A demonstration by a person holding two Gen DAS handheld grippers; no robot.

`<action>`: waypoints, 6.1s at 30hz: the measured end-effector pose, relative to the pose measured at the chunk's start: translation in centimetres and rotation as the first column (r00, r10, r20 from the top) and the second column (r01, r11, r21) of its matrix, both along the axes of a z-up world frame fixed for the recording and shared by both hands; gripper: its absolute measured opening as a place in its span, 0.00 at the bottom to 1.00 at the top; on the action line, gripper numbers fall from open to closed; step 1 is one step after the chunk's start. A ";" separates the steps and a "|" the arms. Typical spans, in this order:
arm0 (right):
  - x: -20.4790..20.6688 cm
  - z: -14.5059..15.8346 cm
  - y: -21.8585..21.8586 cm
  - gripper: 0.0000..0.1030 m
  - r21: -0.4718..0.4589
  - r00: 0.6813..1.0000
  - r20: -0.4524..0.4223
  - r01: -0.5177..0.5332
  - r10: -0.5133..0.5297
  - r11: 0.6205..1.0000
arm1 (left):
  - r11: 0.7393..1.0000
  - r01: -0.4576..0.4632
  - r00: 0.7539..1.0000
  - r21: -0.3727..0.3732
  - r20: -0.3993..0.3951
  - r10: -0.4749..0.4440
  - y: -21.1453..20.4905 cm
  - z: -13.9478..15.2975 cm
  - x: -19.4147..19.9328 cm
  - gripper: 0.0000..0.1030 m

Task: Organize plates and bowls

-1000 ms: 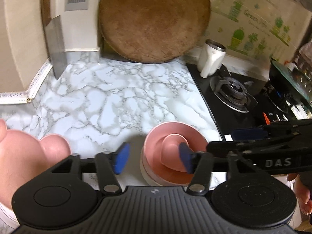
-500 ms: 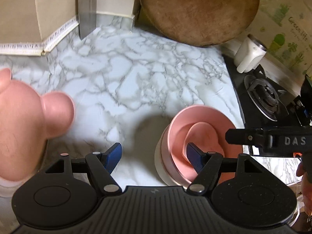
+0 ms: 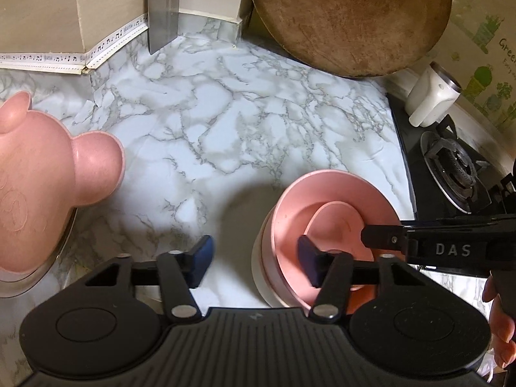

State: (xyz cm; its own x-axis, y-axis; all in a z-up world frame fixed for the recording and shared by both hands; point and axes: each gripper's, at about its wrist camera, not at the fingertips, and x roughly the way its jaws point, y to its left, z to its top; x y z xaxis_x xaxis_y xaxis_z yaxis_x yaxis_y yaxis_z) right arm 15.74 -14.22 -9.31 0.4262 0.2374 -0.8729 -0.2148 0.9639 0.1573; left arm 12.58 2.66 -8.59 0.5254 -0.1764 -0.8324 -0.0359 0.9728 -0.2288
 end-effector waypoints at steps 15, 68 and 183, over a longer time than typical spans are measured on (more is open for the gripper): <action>-0.3 0.9 0.6 0.30 -0.048 0.999 -0.009 -0.052 0.052 0.997 | 1.000 0.022 0.999 -0.006 -0.038 -0.022 -1.3 -0.7 0.1 0.21; 0.9 6.5 21.0 0.19 -0.013 0.958 0.081 -0.275 0.275 0.961 | 0.969 -0.245 0.967 0.042 0.091 0.240 15.8 6.8 -3.1 0.17; -12.4 7.2 14.5 1.00 0.098 0.776 0.579 -0.371 0.250 0.923 | 0.942 -0.327 0.849 0.070 0.460 0.260 14.6 8.5 -16.1 1.00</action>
